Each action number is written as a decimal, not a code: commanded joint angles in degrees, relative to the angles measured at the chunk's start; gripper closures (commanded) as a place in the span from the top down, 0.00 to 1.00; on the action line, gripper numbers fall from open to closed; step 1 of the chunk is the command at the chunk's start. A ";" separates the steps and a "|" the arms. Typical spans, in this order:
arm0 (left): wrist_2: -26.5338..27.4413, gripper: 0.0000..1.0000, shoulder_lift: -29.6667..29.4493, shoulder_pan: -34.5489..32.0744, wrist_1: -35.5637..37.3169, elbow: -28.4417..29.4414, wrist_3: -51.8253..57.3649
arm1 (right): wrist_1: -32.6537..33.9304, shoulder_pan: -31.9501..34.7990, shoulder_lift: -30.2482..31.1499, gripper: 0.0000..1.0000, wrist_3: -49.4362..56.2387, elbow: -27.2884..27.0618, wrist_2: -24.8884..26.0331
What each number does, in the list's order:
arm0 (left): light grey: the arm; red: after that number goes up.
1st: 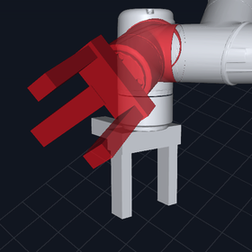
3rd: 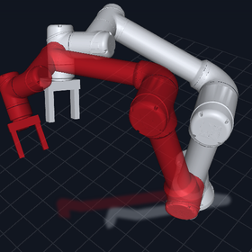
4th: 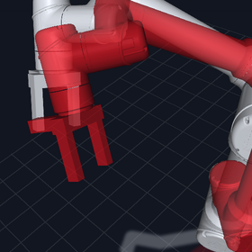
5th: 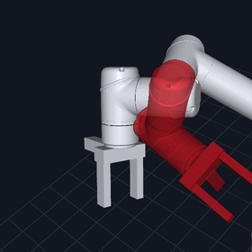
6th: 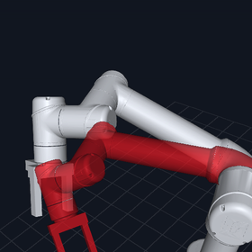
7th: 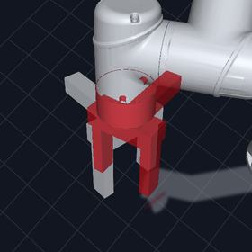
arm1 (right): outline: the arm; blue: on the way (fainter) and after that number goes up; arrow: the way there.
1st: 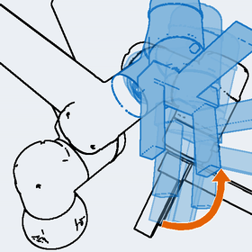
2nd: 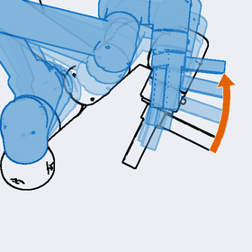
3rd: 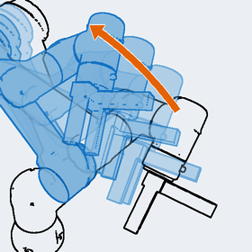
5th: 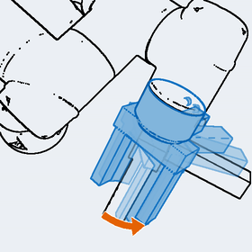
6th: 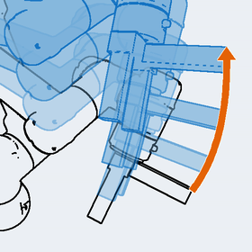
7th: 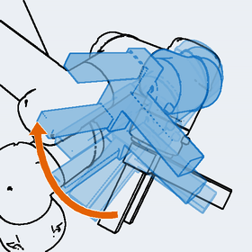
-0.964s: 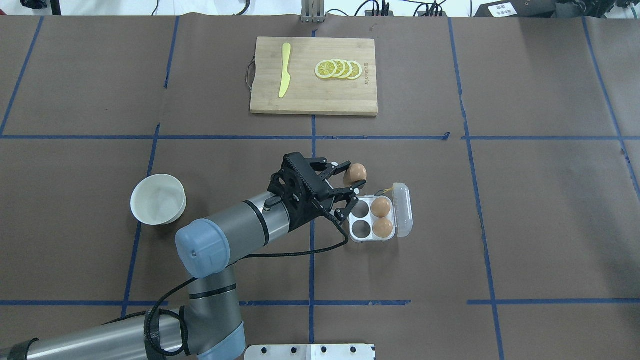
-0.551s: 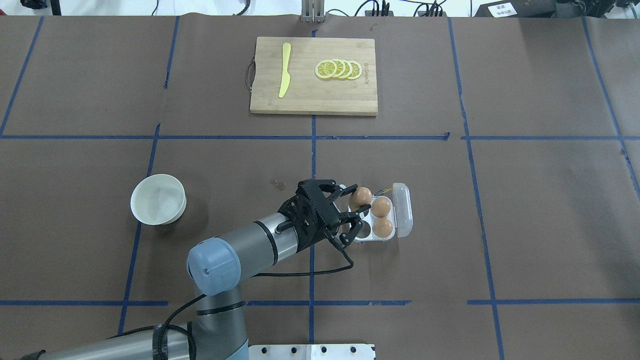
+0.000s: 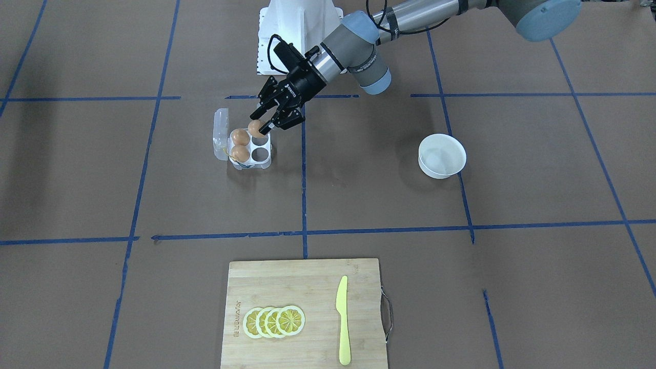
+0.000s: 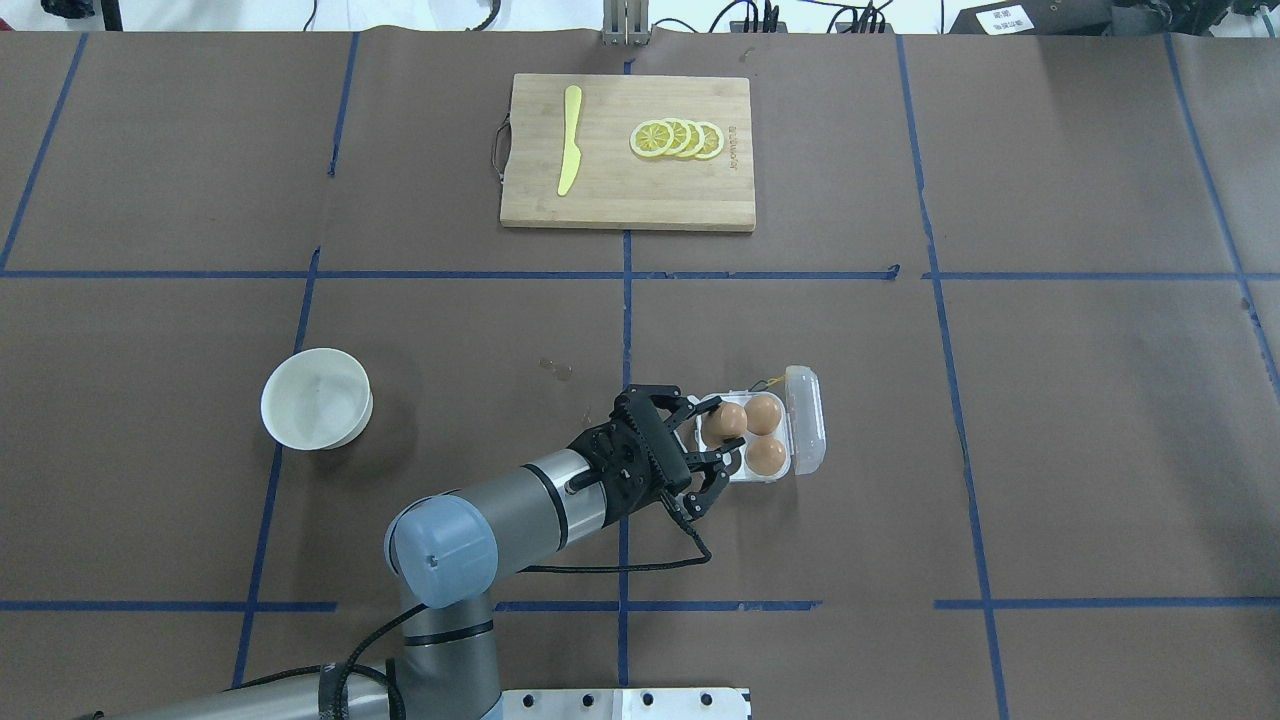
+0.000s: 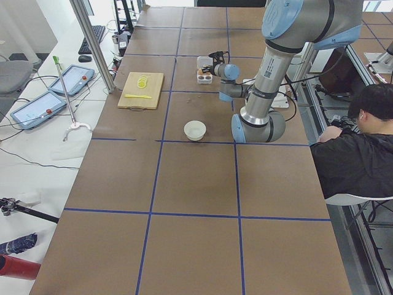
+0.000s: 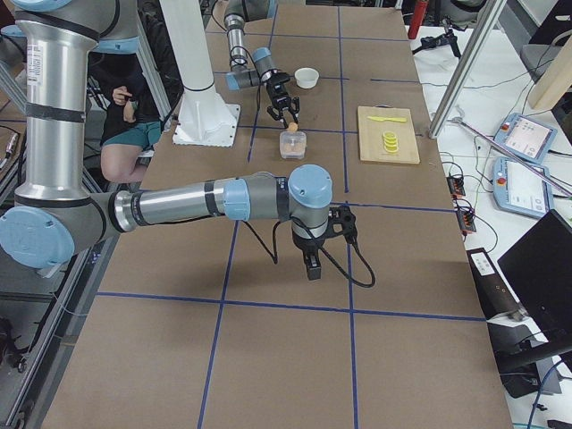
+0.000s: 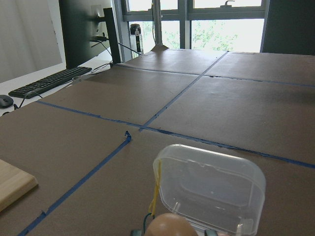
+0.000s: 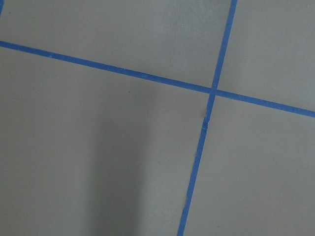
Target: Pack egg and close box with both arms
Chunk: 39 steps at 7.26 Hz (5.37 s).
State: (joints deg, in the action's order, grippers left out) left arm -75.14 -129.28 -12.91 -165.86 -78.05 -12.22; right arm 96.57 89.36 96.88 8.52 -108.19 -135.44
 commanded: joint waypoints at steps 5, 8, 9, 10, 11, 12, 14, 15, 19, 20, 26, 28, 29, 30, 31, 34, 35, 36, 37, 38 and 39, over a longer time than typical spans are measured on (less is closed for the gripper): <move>-0.01 0.06 -1.59 0.96 0.01 3.43 0.27 | -0.07 0.72 0.67 1.00 0.09 0.00 0.00; -0.19 0.24 -1.59 0.96 0.01 3.43 0.27 | 0.02 0.72 0.68 1.00 0.09 0.00 0.00; -0.19 0.41 -1.68 1.05 0.01 3.43 0.27 | 0.02 0.72 0.76 1.00 0.09 0.00 0.00; -0.19 0.53 -1.68 0.96 0.01 3.34 0.27 | 0.02 0.72 0.94 1.00 0.09 0.00 0.00; -0.19 0.58 -1.59 1.05 0.01 3.34 0.27 | -0.07 0.72 0.94 1.00 0.09 0.00 0.00; -0.27 0.58 -1.59 1.05 0.01 3.17 0.27 | -0.07 0.72 0.94 1.00 0.09 0.00 0.00; -1.49 0.62 -1.59 0.96 0.01 2.73 0.79 | 0.02 0.72 0.94 1.00 0.09 0.00 0.00; -1.59 0.62 -1.59 0.96 0.10 2.73 0.80 | -0.07 0.72 0.94 1.00 0.00 0.00 0.00; -4.30 0.74 -2.03 -0.35 0.62 0.98 -8.29 | 0.02 0.72 1.03 1.00 0.09 0.00 0.00; -5.97 0.77 -1.94 -1.23 0.89 0.62 -11.22 | -0.07 0.72 1.03 1.00 0.09 0.00 0.00; -25.37 1.00 6.04 -15.87 42.52 -25.53 -39.02 | -0.07 0.72 0.50 1.00 -0.17 -0.44 -0.26; -26.20 1.00 6.32 -25.02 64.16 -31.08 -31.16 | -0.07 0.72 0.50 1.00 -0.17 -0.44 -0.35; -26.46 1.00 6.49 -30.97 71.74 -33.29 -24.15 | 0.02 0.72 0.50 1.00 -0.26 -0.53 -0.52; -30.29 1.00 8.50 -37.73 77.04 -34.09 -13.29 | 0.02 0.55 0.50 1.00 -0.26 -0.53 -0.61; -34.07 1.00 11.21 -44.15 79.18 -34.01 -2.74 | 0.02 0.72 0.50 1.00 -0.26 -0.35 -0.61; -40.79 1.00 24.50 -58.83 79.99 -25.54 4.31 | -0.07 0.72 0.59 1.00 -0.18 -0.35 -0.70; -41.14 1.00 25.47 -63.85 80.08 -23.22 6.31 | -0.07 0.55 0.50 1.00 -0.17 -0.53 -0.70; -44.54 1.00 29.83 -66.95 79.99 -22.59 9.03 | -0.07 0.55 0.41 1.00 -0.26 -0.61 -0.70; -52.23 1.00 33.62 -69.76 79.56 -20.93 9.32 | -0.07 0.55 0.33 1.00 -0.26 -0.79 -0.70; -55.35 1.00 38.61 -74.40 77.99 -20.57 9.76 | -0.07 0.55 0.06 1.00 -0.26 -0.79 -0.70; -55.47 1.00 42.58 -76.54 77.62 -20.48 12.11 | -0.15 0.37 -0.29 1.00 -0.26 -0.88 -0.70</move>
State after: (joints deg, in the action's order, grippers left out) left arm -128.45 -92.03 -85.75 -87.39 -98.98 -2.23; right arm 96.49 89.85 96.97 8.26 -108.98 -136.14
